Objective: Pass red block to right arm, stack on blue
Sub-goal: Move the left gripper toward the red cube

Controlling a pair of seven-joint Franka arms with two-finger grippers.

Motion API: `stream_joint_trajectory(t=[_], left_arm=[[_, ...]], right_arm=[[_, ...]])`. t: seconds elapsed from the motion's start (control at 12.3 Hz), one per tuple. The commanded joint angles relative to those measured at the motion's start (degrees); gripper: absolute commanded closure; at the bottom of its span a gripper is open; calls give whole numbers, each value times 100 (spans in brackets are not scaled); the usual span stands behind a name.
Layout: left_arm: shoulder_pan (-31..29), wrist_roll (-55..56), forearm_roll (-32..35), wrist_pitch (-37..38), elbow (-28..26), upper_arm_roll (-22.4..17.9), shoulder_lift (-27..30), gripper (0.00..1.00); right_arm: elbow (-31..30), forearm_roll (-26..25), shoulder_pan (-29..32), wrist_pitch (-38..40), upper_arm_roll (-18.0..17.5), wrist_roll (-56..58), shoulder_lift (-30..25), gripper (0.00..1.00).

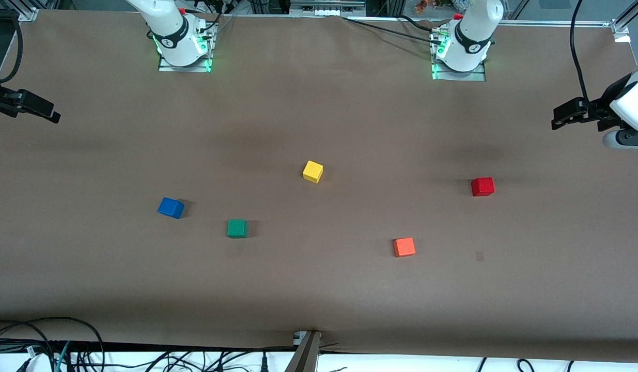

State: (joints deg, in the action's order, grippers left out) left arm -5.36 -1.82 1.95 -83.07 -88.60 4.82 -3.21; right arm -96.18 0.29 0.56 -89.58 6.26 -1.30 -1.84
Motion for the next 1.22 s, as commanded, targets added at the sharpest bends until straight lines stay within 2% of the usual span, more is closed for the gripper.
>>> stream_joint_trajectory(t=[0.0, 0.65, 0.89, 1.14], left_arm=[[-78, -195, 24, -339, -331, 80, 179, 0], [-88, -231, -10, -456, -52, 81, 14, 0], [-70, -240, -19, -823, -26, 81, -390, 0], [-97, -161, 25, -843, -36, 81, -592, 0]], right_arm=[[56, 15, 41, 99, -20, -2, -26, 0], [56, 15, 41, 99, -20, -2, -26, 0], [56, 15, 41, 99, -20, -2, -26, 0], [56, 15, 41, 99, -20, -2, -26, 0]])
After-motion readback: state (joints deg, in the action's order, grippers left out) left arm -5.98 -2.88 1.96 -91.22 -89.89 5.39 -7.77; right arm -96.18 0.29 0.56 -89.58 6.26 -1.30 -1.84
